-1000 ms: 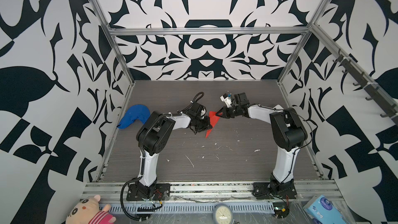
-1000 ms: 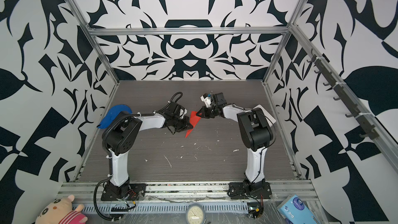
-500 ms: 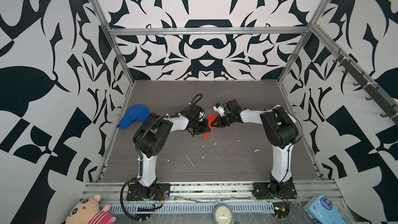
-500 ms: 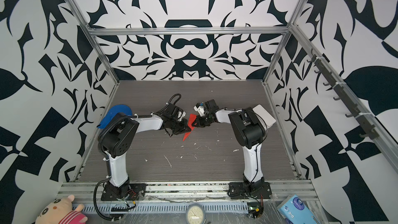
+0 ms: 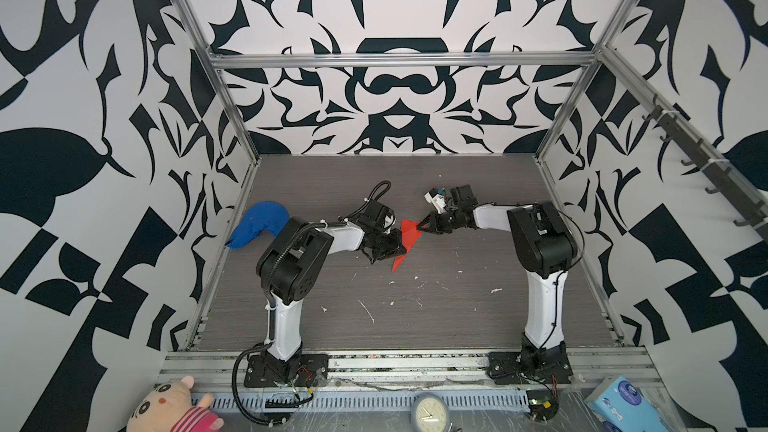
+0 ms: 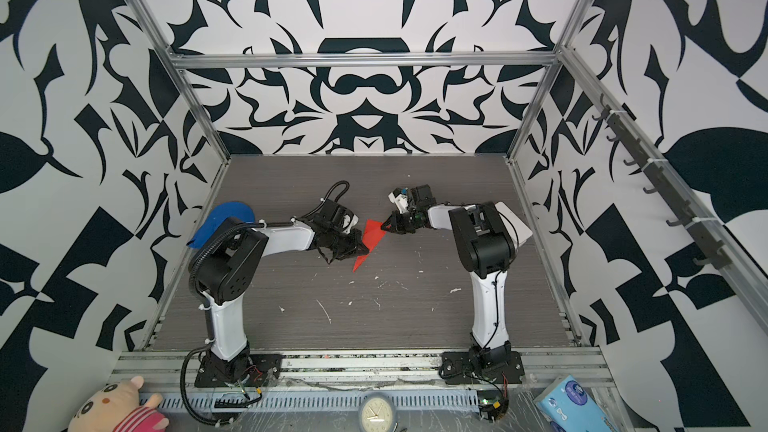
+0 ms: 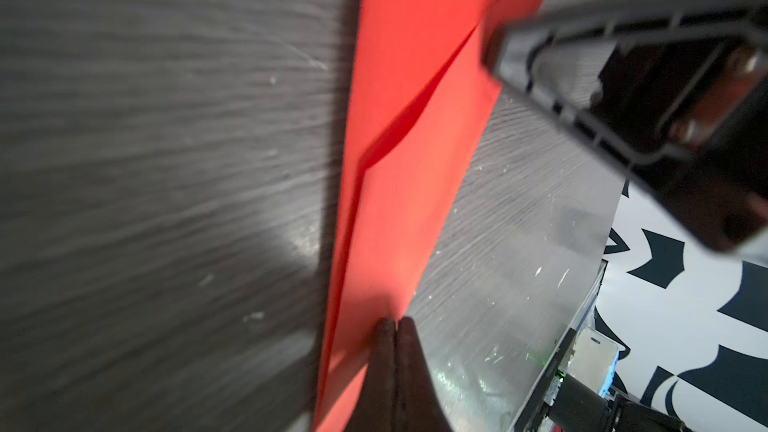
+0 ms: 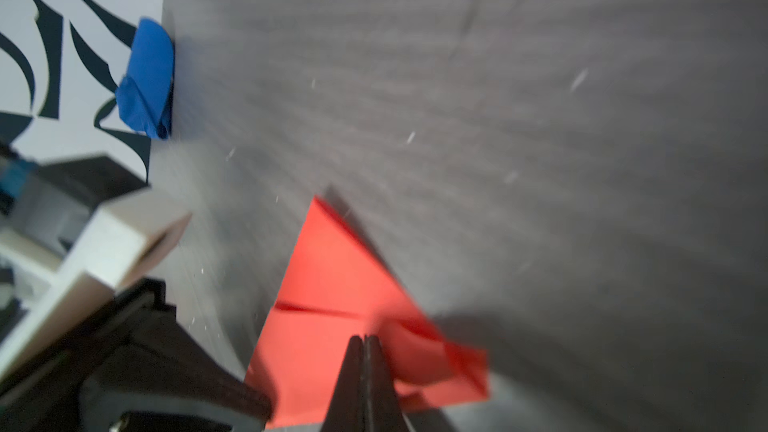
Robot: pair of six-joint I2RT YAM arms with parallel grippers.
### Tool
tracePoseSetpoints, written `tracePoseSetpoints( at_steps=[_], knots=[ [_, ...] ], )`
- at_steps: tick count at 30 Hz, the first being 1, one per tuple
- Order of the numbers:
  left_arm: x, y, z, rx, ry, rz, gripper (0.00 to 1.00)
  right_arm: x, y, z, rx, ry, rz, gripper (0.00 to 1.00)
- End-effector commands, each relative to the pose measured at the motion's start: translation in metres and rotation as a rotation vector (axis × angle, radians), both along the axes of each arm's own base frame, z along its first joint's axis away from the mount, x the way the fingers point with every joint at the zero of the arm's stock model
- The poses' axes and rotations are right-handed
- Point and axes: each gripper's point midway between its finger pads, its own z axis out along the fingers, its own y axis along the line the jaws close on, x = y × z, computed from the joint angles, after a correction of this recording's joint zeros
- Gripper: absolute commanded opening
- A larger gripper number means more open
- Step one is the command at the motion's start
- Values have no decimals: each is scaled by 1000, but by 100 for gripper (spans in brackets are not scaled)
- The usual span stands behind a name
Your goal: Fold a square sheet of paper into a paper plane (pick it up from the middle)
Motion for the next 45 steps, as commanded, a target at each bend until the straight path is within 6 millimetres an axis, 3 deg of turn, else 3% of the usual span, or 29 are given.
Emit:
tracePoseSetpoints(
  at_steps=[1,6,9,11,18,22,32,45],
  knots=[
    [-19,22,-28,108,104,18,0,28,-26,0,-29,-27,-98,0],
    [-18,21,-29,106,101,24,0,33,-30,41,1,-101,-100,0],
    [-16,22,-29,111,94,29,0,22,-24,70,42,-138,-100,0],
    [-15,22,-29,112,92,32,0,8,-15,77,52,-136,-80,0],
    [-14,21,-28,112,93,31,0,-41,30,50,16,-21,44,0],
    [-15,22,-29,116,95,32,0,-48,35,32,2,30,72,0],
    [-15,22,-32,119,102,35,0,-45,25,9,-37,74,67,0],
    [-18,24,-34,125,114,35,0,-4,-19,-4,-77,55,-75,0]
  ],
)
